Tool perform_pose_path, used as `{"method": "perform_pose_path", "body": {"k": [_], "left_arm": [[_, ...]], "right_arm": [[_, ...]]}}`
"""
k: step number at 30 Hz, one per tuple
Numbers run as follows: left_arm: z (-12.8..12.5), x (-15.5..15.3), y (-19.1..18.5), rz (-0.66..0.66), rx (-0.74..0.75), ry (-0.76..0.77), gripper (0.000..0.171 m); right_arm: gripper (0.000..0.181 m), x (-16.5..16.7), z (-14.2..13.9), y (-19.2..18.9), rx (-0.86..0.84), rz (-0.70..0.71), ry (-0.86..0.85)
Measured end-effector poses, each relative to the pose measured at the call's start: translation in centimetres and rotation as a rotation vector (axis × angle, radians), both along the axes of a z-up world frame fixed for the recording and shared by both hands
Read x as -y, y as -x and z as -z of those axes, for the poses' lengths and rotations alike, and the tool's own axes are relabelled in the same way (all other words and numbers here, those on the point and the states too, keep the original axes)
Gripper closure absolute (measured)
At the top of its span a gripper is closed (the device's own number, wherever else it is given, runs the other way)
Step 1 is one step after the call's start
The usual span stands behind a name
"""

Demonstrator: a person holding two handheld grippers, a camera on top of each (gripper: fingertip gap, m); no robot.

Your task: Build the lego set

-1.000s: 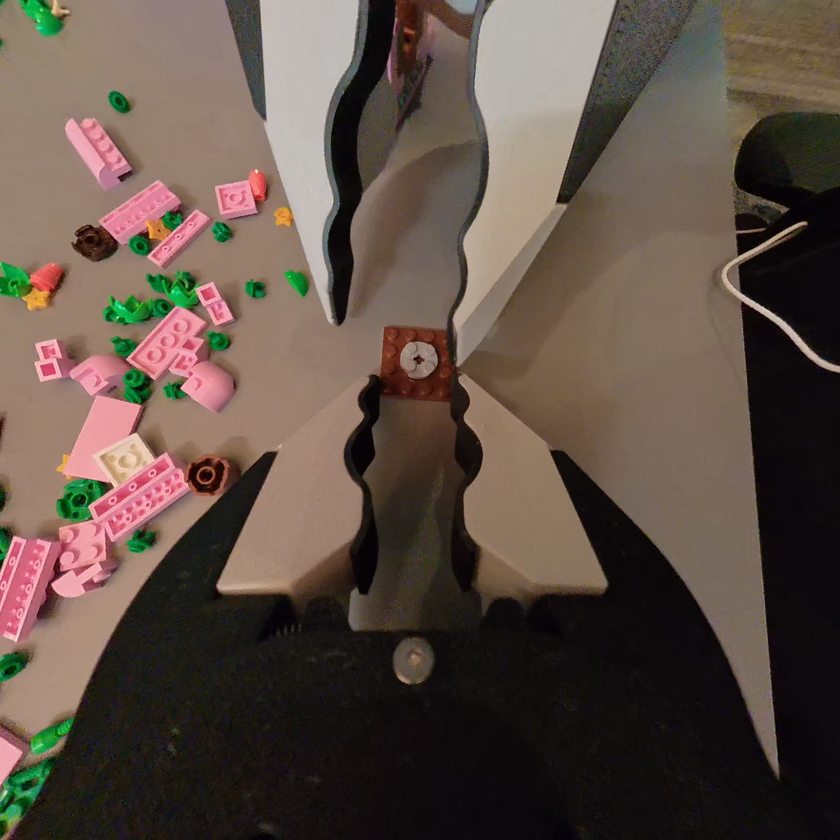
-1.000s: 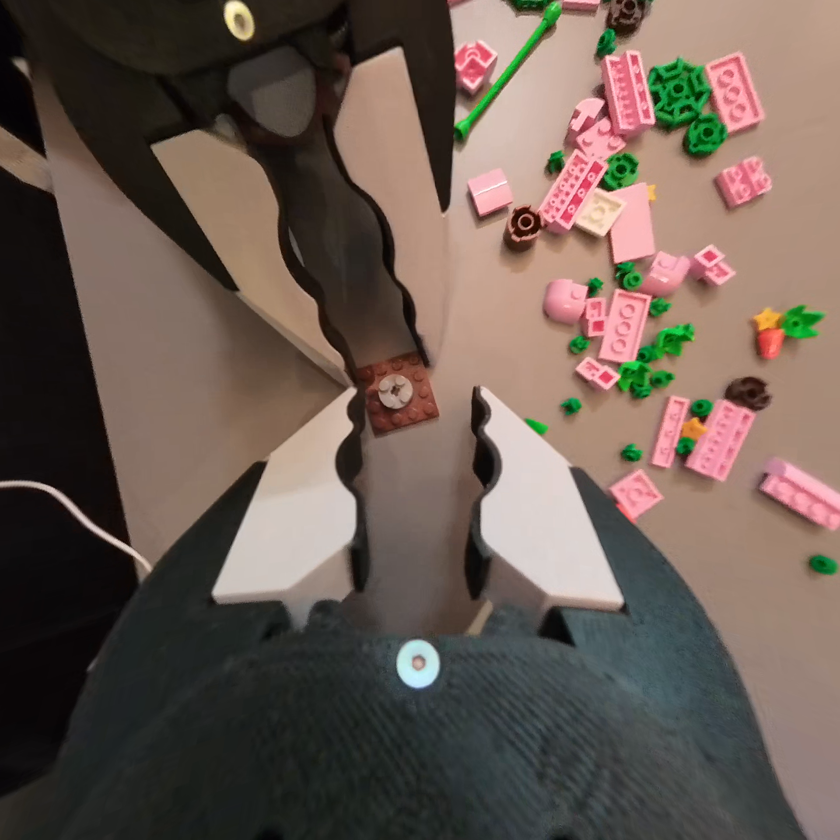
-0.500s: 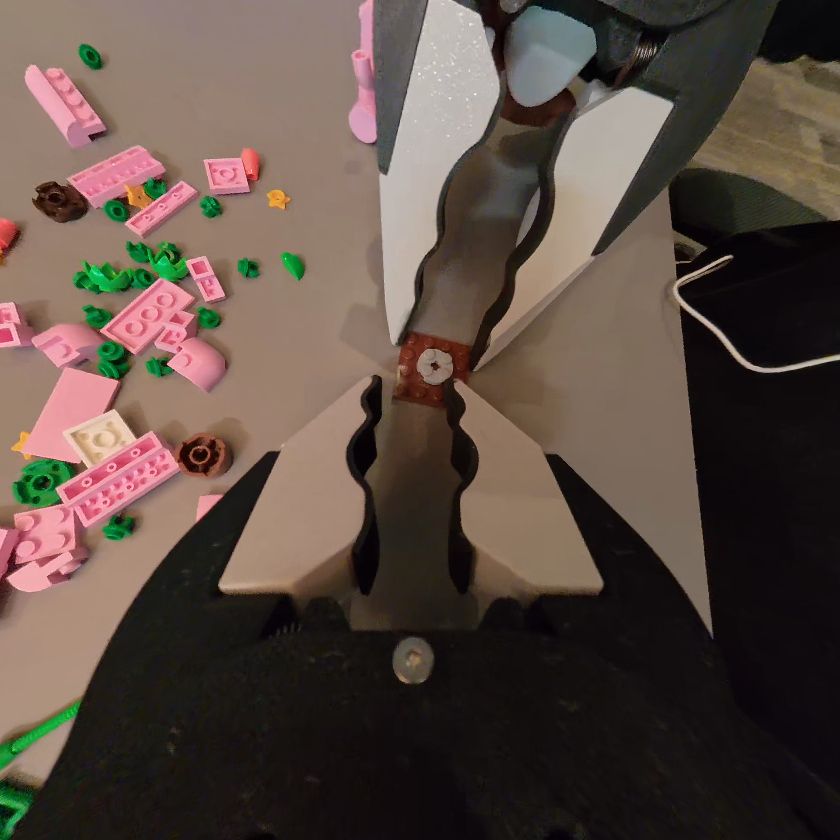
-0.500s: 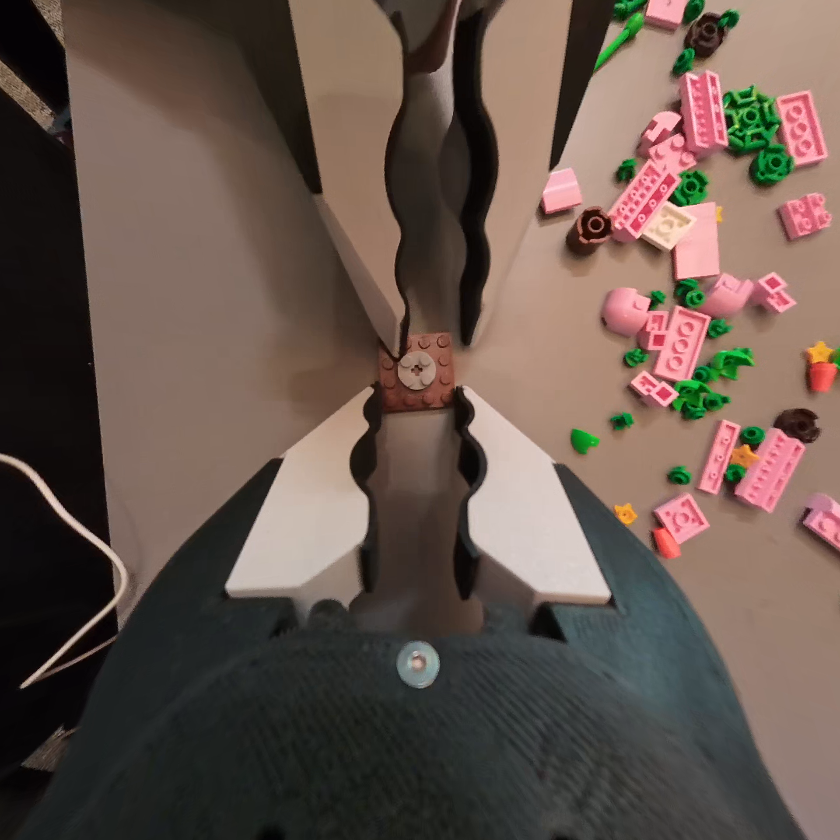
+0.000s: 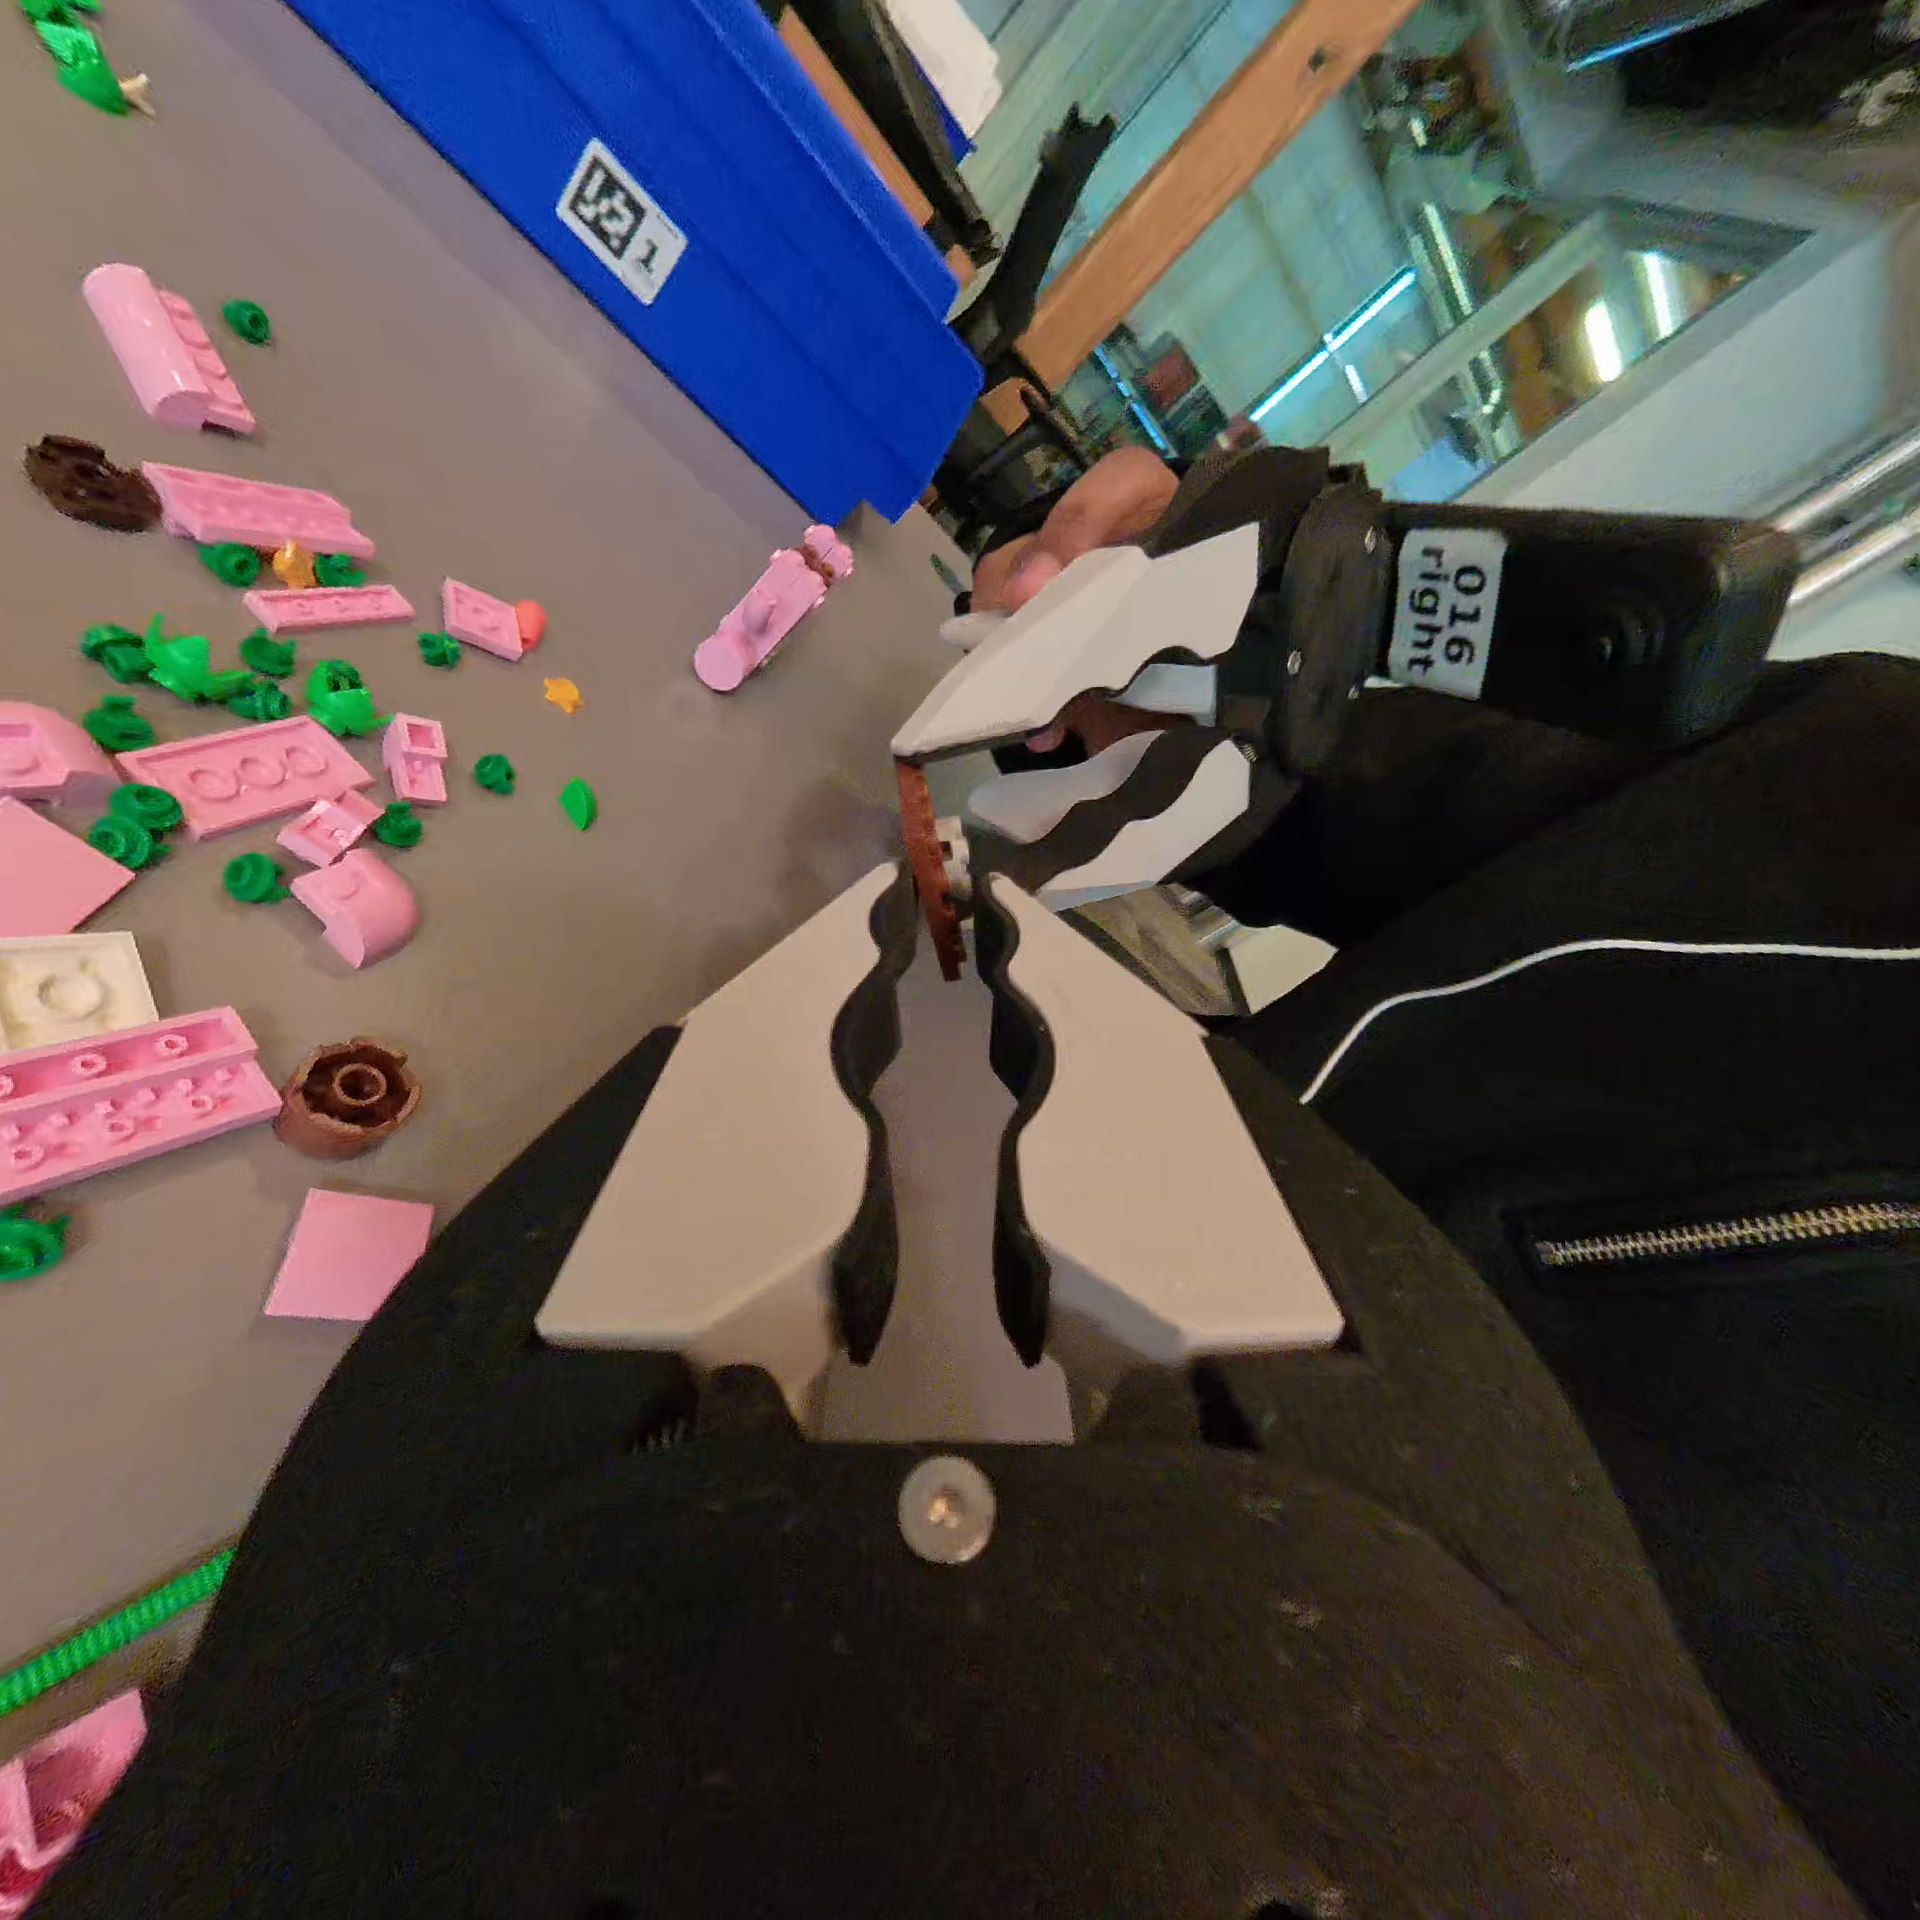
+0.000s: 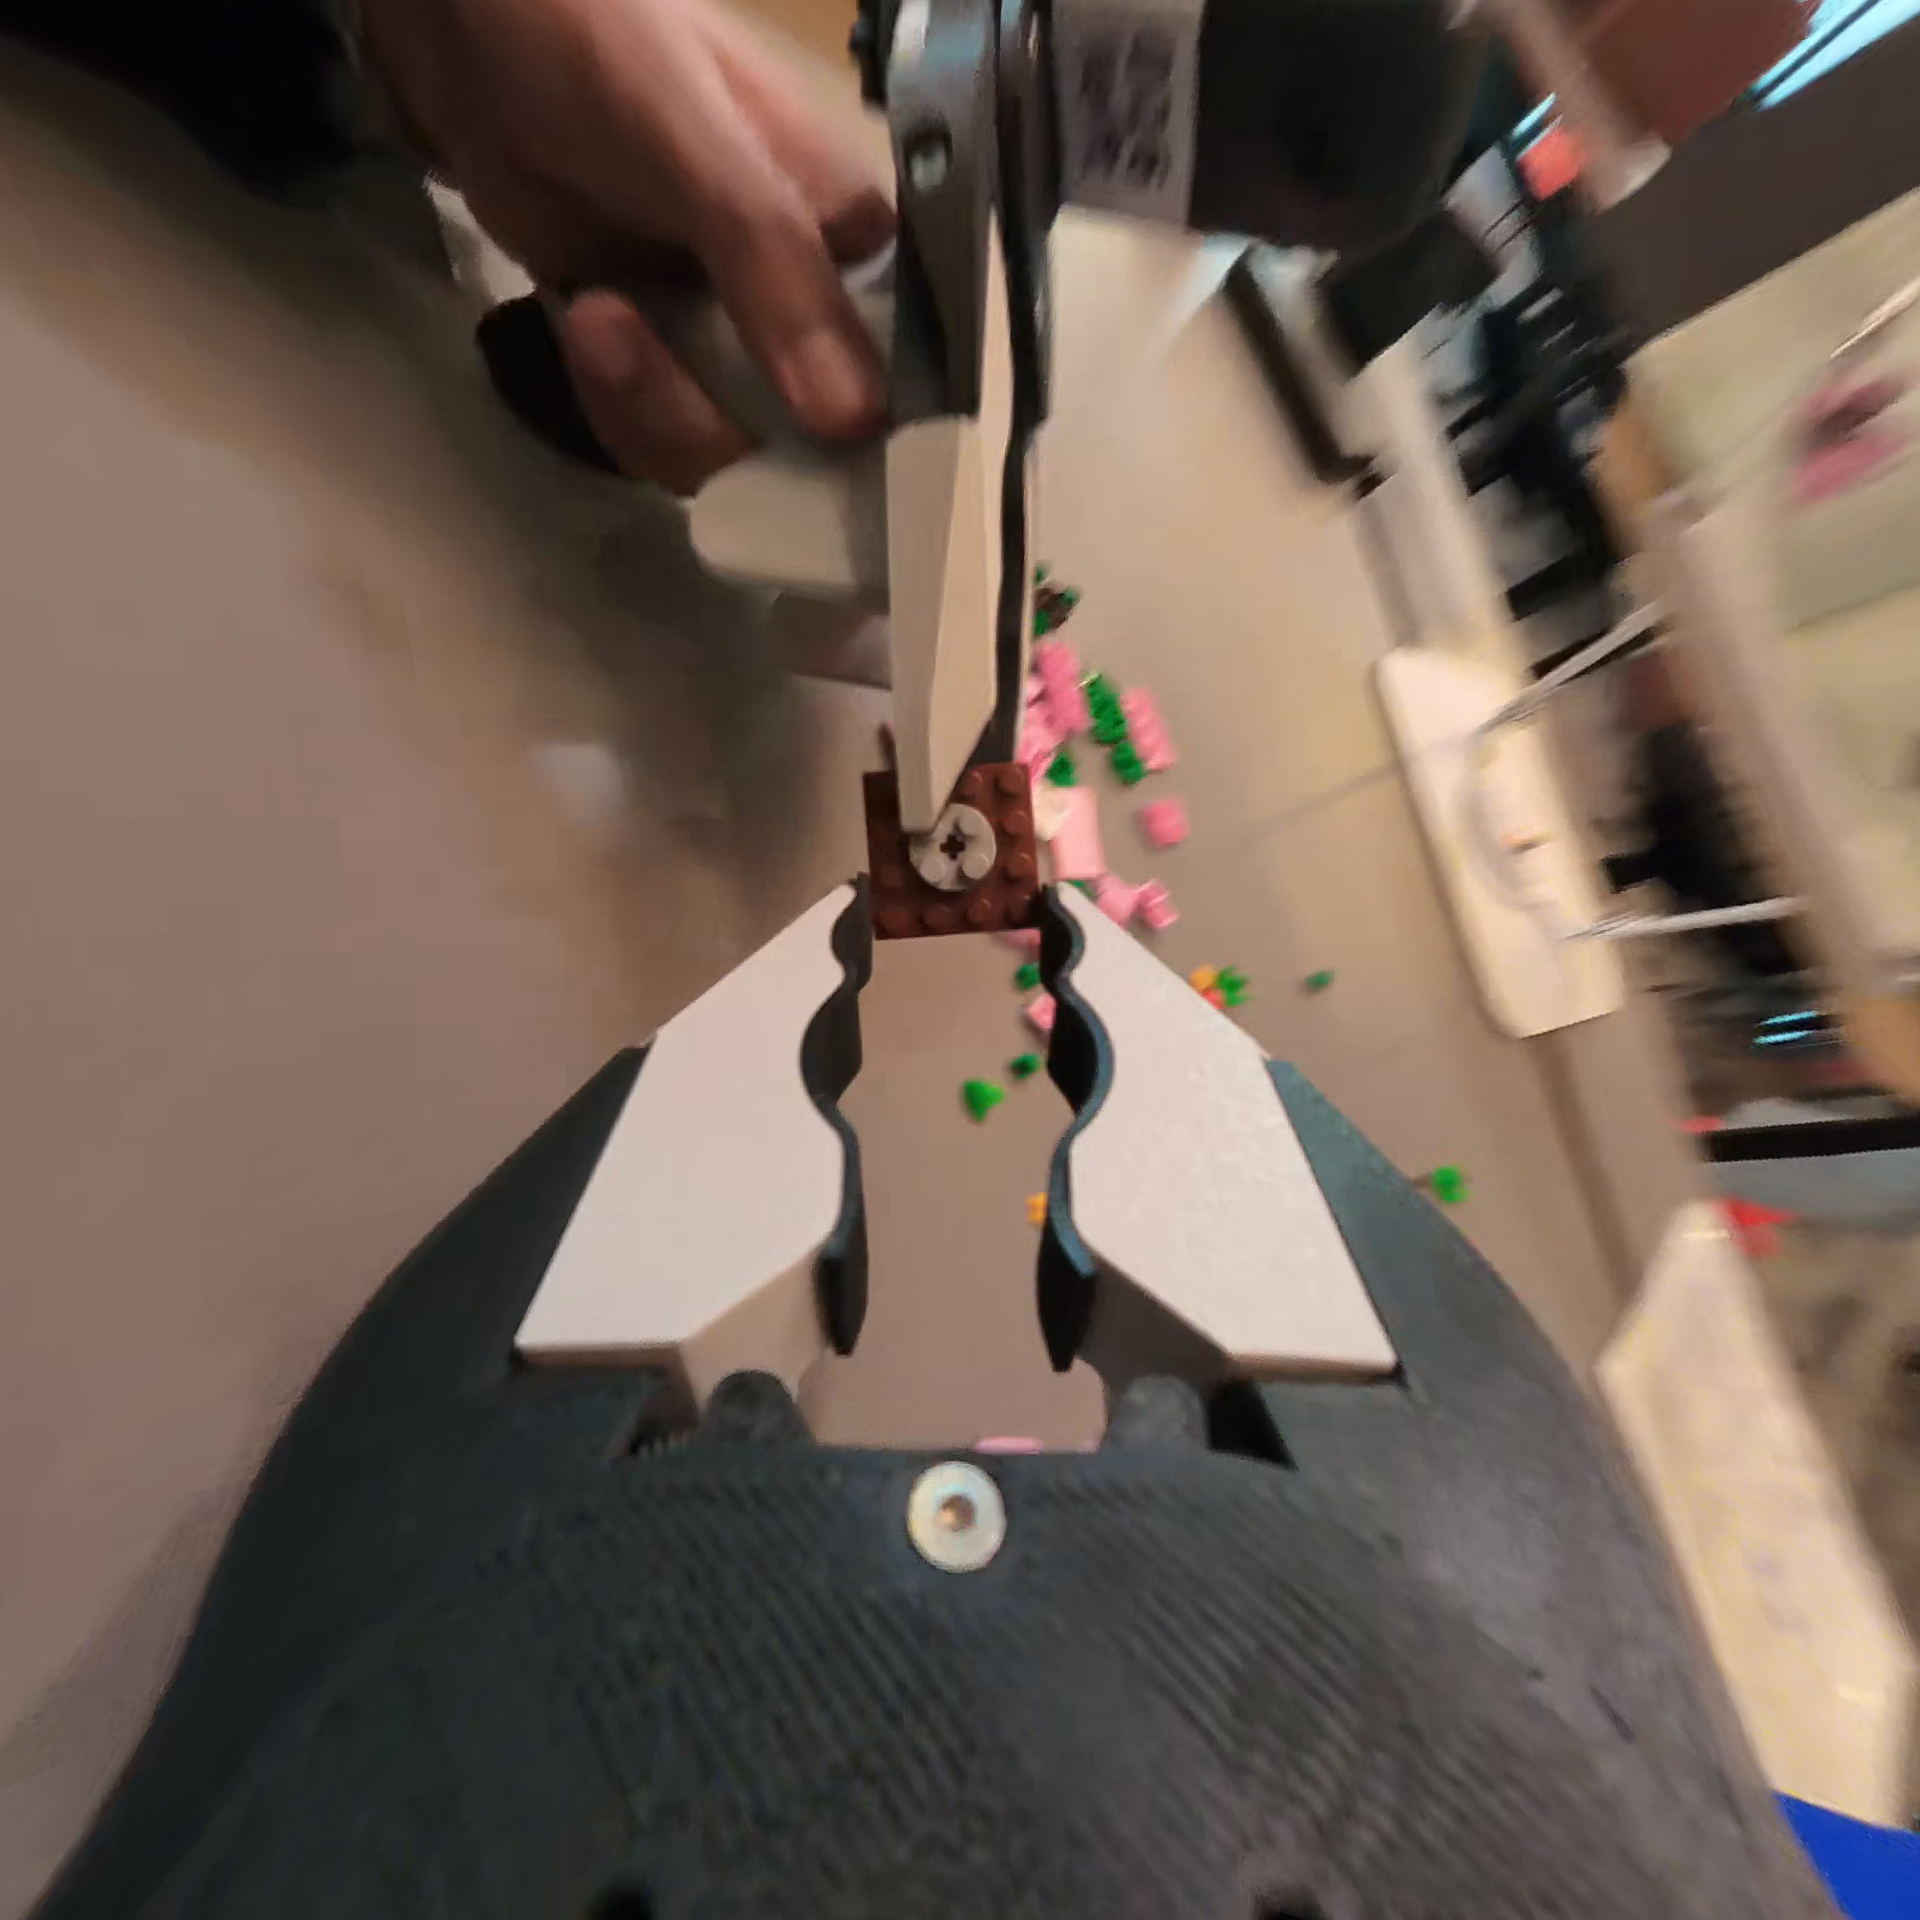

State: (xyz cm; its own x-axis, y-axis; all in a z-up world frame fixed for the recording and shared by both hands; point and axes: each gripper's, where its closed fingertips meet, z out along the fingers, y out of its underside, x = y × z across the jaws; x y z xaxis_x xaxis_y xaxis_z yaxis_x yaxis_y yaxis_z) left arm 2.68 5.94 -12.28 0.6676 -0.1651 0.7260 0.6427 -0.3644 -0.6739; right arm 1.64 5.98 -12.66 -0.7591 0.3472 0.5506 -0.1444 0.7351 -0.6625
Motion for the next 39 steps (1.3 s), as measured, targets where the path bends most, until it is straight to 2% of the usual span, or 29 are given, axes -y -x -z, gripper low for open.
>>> {"method": "perform_pose_path", "body": {"k": [4, 6, 11, 14, 16, 19, 23, 30, 39], "left_arm": [[-0.9, 0.2, 0.4, -0.020, -0.043, -0.054, 0.164], [-1.7, 0.3, 0.5, -0.033, -0.110, -0.095, 0.164], [-3.9, 1.0, -0.2, -0.035, -0.332, -0.218, 0.164], [-4.6, 1.5, -0.9, -0.015, -0.411, -0.262, 0.165], [-5.0, 1.7, -1.6, 0.010, -0.433, -0.295, 0.165], [-4.9, 1.7, -2.0, 0.023, -0.473, -0.291, 0.165], [-4.7, 1.5, -2.5, 0.041, -0.510, -0.295, 0.165], [-4.2, 1.2, -3.3, 0.064, -0.567, -0.264, 0.166], [-4.1, 1.1, -3.1, 0.049, -0.573, -0.257, 0.166]], "right_arm": [[0.150, 0.2, -1.0, 0.4, -0.093, 0.028, -0.003], [0.144, 0.3, -1.9, 0.5, -0.088, 0.040, 0.071], [0.135, 1.5, -4.9, 0.0, 0.156, -0.018, 0.484], [0.142, 2.4, -6.4, -1.8, 0.334, -0.203, 0.727], [0.152, 2.2, -7.1, -2.4, 0.336, -0.270, 0.828], [0.155, 2.0, -6.5, -2.9, 0.308, -0.288, 0.844], [0.161, 1.9, -5.6, -2.8, 0.245, -0.250, 0.774], [0.172, 1.9, -5.8, -3.5, 0.314, -0.303, 0.835], [0.173, 1.8, -5.6, -3.5, 0.307, -0.294, 0.814]]}}
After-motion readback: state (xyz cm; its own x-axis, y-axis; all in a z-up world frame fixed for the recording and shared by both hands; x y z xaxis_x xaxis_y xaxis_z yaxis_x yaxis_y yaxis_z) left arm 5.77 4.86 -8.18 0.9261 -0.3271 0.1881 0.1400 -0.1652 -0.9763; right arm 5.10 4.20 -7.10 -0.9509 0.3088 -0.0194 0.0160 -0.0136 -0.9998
